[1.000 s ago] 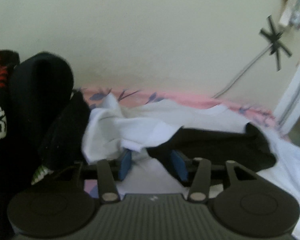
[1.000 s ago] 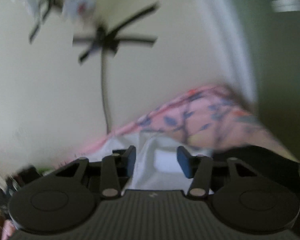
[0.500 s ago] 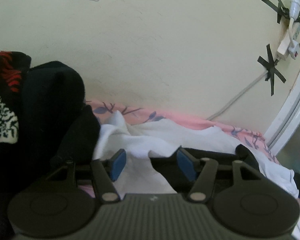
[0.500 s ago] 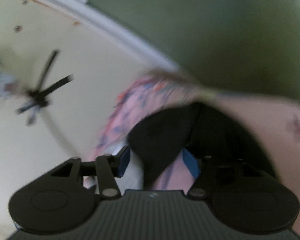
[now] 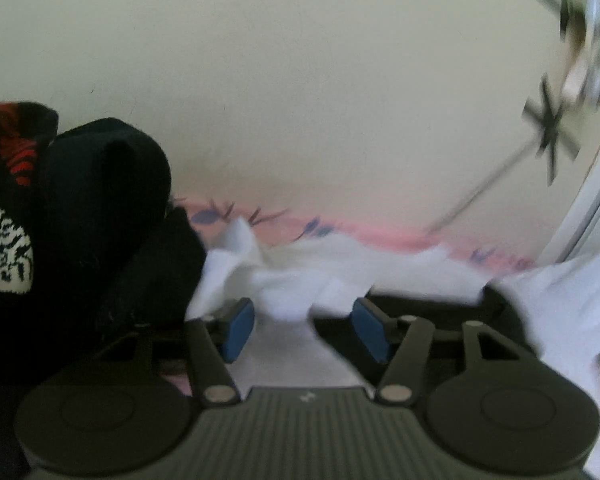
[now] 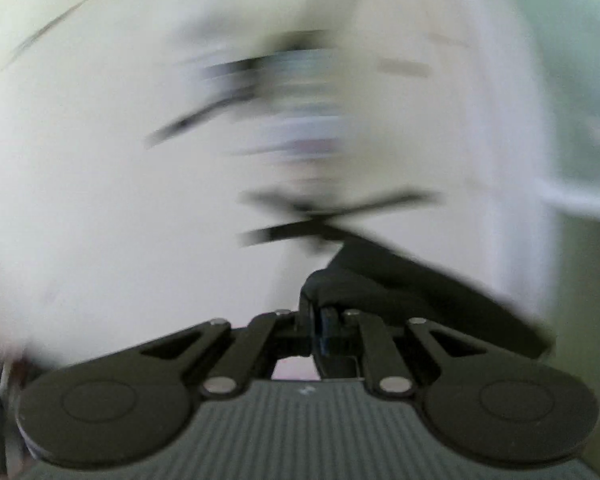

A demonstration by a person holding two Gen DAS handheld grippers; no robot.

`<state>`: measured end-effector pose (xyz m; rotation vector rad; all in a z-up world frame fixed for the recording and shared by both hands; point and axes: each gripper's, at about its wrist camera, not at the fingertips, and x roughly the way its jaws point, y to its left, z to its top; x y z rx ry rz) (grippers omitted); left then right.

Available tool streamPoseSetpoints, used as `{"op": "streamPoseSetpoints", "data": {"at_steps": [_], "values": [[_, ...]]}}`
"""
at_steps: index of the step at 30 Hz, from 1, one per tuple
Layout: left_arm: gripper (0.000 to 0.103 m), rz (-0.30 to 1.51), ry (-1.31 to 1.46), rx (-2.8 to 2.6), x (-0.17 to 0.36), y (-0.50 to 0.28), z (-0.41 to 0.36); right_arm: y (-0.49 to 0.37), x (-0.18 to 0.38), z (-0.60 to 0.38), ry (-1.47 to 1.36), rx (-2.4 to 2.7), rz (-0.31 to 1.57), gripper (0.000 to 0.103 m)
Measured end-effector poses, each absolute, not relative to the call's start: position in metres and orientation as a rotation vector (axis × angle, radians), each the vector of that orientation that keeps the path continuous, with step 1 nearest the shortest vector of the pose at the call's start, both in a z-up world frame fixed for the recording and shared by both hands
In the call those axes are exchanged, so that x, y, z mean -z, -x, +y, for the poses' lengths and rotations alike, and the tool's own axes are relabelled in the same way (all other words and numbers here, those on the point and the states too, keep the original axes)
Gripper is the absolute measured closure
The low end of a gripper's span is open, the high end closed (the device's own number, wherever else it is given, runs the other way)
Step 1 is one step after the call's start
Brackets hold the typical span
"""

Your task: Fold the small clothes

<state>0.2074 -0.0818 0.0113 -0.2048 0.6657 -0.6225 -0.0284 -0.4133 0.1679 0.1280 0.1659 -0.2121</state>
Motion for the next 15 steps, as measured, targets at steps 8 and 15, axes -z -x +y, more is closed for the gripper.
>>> {"op": "streamPoseSetpoints", "data": {"at_steps": [8,15], "values": [[0.042,0.64,0.297,0.667,-0.014,-0.214,-0.066,-0.011,-0.054,-0.26,0.286,-0.254,0.563,0.064],[0.042,0.643,0.236,0.685,-0.01,-0.214,-0.081,0.011,-0.075,-0.368,-0.068,-0.025,0.496,0.052]]}}
